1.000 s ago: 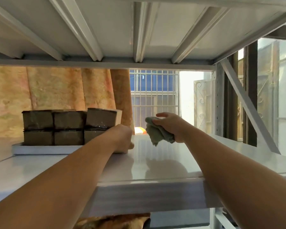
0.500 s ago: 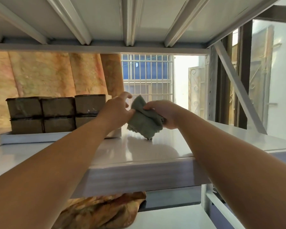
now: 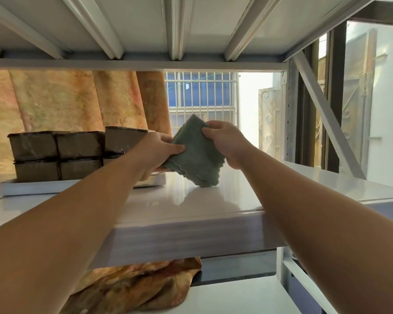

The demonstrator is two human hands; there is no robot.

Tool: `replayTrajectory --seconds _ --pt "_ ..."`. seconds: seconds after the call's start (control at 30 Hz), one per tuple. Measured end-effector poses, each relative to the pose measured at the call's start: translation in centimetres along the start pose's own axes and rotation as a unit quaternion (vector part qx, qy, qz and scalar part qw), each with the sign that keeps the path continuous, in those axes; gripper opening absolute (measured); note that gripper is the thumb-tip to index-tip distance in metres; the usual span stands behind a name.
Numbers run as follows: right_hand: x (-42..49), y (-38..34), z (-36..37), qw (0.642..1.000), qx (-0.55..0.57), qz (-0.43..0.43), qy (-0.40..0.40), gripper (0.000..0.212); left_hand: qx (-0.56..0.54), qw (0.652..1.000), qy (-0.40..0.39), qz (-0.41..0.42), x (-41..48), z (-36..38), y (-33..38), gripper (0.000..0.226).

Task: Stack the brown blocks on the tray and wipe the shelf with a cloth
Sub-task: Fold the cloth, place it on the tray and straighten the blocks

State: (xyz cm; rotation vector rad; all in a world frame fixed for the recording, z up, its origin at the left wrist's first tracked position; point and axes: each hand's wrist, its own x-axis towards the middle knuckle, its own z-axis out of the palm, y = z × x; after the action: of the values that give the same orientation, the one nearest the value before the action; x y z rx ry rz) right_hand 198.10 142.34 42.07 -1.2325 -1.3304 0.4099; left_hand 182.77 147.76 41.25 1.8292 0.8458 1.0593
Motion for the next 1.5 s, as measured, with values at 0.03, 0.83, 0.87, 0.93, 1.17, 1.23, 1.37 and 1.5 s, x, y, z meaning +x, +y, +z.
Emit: replayTrajectory --seconds 0.03,0.83,0.87,0.93,1.17,1.23,1.37,1.5 --pt "0.1 0.0 0.0 1.0 -0.018 -0.016 0.013 0.016 -0.01 1.0 -0.001 -0.011 0.1 0.0 -0.1 0.02" --pt "-0.5 -0.4 0.9 0.984 -0.092 -0.078 -0.131 0.019 -0.276 0.958 -0.017 -0.075 -0.4 0.0 0.9 0.031" --pt "-0.4 -0.4 0.8 0.985 -0.091 -0.075 -0.129 0.019 -0.262 0.962 -0.027 -0.065 -0.4 0.0 0.9 0.028" --pt "-0.1 -0.3 0.6 0.988 -0.061 -0.067 -0.123 0.017 -0.238 0.969 -0.05 -0.045 -0.4 0.0 0.7 0.014" --pt "0.1 0.2 -0.8 0.978 0.073 0.1 -0.166 0.031 -0.219 0.975 -0.028 0.015 -0.7 -0.4 1.6 0.02" --pt "0.0 0.2 -1.0 0.967 0.117 0.111 -0.199 0.025 -0.213 0.976 -0.017 0.033 -0.6 -0.5 1.5 0.021" --pt "0.3 0.1 -1.2 0.963 0.197 0.111 -0.146 0.038 -0.189 0.98 0.0 0.06 -0.4 -0.6 1.3 0.023" --pt "0.1 0.1 -1.0 0.959 0.24 0.104 -0.111 0.032 -0.167 0.983 0.018 0.077 -0.3 -0.3 1.2 0.021"
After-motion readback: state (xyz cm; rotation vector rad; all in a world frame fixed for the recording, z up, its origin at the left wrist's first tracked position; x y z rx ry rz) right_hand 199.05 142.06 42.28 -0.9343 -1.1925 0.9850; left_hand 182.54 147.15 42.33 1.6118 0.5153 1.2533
